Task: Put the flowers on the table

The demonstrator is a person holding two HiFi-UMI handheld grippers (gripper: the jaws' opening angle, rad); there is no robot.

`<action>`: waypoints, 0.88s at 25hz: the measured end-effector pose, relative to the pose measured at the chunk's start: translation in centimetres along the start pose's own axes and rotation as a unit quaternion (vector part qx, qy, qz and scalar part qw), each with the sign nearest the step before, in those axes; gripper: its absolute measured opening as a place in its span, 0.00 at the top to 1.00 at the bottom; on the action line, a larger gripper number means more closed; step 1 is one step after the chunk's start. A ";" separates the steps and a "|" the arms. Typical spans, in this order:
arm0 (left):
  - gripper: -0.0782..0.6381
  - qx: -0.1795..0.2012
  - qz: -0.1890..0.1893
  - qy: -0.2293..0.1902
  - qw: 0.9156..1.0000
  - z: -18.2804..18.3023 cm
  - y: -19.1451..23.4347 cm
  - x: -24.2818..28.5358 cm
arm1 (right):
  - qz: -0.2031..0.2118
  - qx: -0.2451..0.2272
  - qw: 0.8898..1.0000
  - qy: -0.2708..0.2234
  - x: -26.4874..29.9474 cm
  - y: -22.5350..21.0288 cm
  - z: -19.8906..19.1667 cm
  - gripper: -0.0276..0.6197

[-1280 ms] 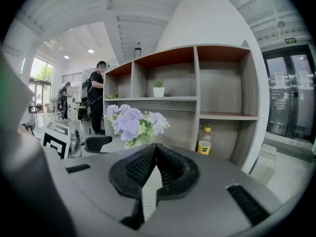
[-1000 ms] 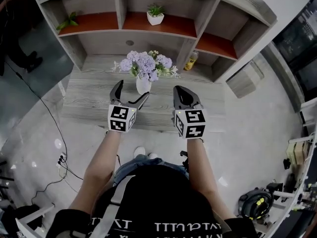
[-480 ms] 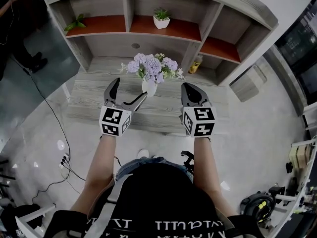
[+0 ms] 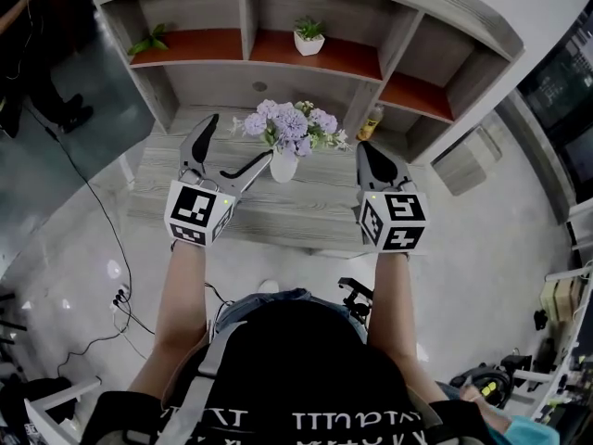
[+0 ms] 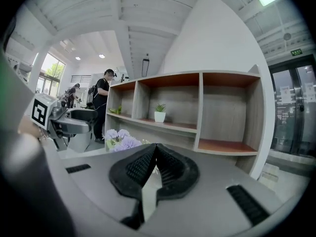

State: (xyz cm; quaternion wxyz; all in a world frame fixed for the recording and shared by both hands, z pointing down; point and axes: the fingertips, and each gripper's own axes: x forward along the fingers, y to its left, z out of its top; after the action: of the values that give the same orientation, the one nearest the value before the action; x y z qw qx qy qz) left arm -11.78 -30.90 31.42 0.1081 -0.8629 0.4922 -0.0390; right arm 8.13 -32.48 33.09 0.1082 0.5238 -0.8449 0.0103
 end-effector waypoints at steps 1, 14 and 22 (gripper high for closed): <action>0.22 0.005 -0.002 -0.006 1.000 0.8 0.2 0.0 | -0.004 -0.001 1.000 -0.009 -0.2 -0.2 0.7 0.93; 0.80 0.038 0.066 -0.080 0.994 7.6 4.1 -0.9 | -0.001 -0.042 0.994 -0.102 -1.8 0.6 7.7 0.93; 0.87 0.049 0.065 -0.060 0.995 8.8 4.5 0.1 | 0.012 -0.056 0.989 -0.138 -2.4 -0.4 10.6 0.93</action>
State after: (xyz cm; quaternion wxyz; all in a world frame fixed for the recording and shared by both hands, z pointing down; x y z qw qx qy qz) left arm -13.99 -31.89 21.82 0.1823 -0.8232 0.5377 -0.0044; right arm 7.71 -31.96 22.29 0.0196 0.5028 -0.8574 -0.1081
